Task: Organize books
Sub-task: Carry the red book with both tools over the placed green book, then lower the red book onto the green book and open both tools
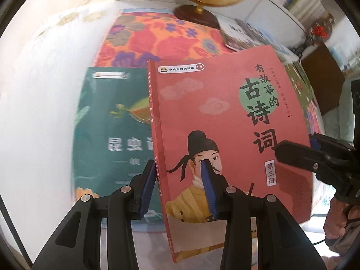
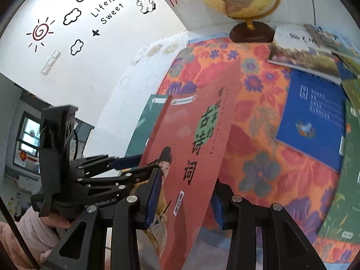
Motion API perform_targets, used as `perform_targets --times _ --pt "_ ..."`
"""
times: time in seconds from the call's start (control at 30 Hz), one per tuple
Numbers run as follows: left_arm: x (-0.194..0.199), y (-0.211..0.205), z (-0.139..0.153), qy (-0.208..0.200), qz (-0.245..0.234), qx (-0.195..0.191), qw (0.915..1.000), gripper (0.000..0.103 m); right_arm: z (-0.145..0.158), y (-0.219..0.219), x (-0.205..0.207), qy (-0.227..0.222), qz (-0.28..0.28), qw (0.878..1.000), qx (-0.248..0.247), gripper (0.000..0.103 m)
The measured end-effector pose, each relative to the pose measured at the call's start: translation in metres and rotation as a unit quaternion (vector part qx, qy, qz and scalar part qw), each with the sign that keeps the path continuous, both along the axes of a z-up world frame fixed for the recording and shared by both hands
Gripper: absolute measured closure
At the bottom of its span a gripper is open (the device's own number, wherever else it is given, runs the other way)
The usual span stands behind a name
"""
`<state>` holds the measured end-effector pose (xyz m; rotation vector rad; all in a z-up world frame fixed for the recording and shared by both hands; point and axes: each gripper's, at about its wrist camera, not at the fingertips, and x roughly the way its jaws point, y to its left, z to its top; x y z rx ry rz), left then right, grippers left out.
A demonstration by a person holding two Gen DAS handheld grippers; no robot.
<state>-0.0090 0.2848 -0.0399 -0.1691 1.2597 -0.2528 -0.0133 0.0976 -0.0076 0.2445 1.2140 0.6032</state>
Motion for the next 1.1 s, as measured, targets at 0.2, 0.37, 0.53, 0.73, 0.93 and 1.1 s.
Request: perform_targets --times 0.2,0.37,0.53,0.73,0.93,1.1 --pt "0.006 0.038 -0.008 -0.001 0.029 -0.01 0.9995 0.067 -0.013 0.033 0.016 0.027 0.004 1.0 -0.009 0.062" --pt "0.012 0.068 -0.018 0.0 0.048 0.008 0.9988 0.067 -0.031 0.072 0.027 0.046 0.013 0.999 -0.023 0.062" --pt "0.022 0.097 -0.03 0.008 0.072 0.009 0.9974 0.067 -0.051 0.091 0.037 0.066 0.013 0.997 -0.035 0.062" --pt "0.026 0.105 -0.04 0.016 0.074 0.011 0.9971 0.066 -0.076 0.083 0.043 0.112 -0.028 0.993 -0.033 0.063" --pt "0.028 0.093 -0.045 0.025 0.054 0.022 0.998 0.064 -0.075 0.078 0.045 0.105 -0.05 0.992 -0.051 0.063" --pt "0.029 0.093 -0.049 0.026 0.055 0.024 0.9979 0.063 -0.076 0.081 0.046 0.108 -0.041 0.991 -0.061 0.062"
